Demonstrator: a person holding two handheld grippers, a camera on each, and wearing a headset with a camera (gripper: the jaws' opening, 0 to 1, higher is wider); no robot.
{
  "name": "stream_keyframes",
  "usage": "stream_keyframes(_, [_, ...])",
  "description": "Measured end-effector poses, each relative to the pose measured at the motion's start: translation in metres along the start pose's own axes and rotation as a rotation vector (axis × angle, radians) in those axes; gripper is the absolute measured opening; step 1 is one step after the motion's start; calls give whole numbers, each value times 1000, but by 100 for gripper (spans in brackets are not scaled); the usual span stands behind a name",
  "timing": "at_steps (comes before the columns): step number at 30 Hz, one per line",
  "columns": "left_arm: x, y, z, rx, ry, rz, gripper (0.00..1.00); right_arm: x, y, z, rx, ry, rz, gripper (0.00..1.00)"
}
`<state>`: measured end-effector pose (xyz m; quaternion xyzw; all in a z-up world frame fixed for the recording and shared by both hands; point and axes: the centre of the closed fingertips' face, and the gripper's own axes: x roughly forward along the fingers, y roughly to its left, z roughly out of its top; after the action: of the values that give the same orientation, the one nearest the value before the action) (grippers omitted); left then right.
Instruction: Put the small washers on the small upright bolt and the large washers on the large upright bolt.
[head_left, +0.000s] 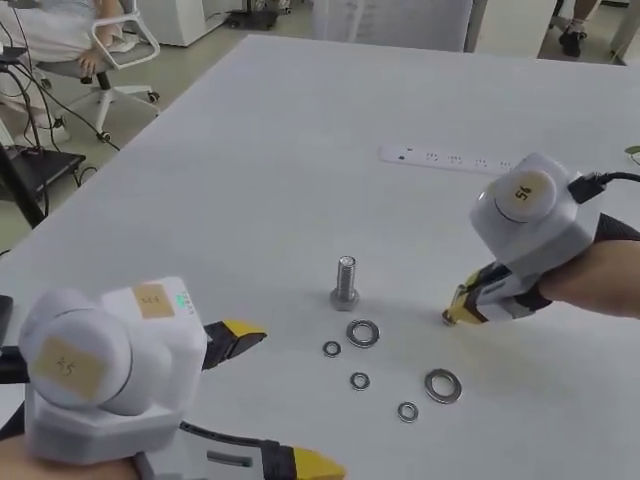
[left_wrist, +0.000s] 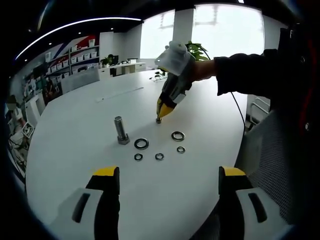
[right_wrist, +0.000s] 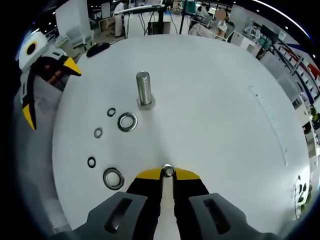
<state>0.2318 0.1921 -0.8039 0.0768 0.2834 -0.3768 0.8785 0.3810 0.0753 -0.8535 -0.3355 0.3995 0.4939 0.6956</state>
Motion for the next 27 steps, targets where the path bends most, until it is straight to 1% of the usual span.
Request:
stream_keyframes(4, [0,-1,0,3,0,-2,81,-2,2,-3,0,13,3,9])
stream_keyframes(12, [0,-2,1,5,2,-4,81,-3,1,-5,9,12,7,10])
stream_keyframes(14, [0,-2,1,6,1,-4,81,-3,1,-5,6,11,4,13])
stream_keyframes(16, [1,-2,1,4,2,-6,81,-4,1,-5,6,10,6,14])
stream_keyframes(17, [1,-2,1,7,2,-5,81,-5,0,-5,4,7,-1,15])
stream_keyframes(21, [1,-3,1,8,2,-8,81,-6,0,-9,7,13,-1,17])
stream_keyframes(24, [1,-3,2,9,0,-9,81,-8,1,-13,7,15,3,24])
stream_keyframes(27, [1,-3,2,12,0,-11,81,-11,3,-15,10,13,4,29])
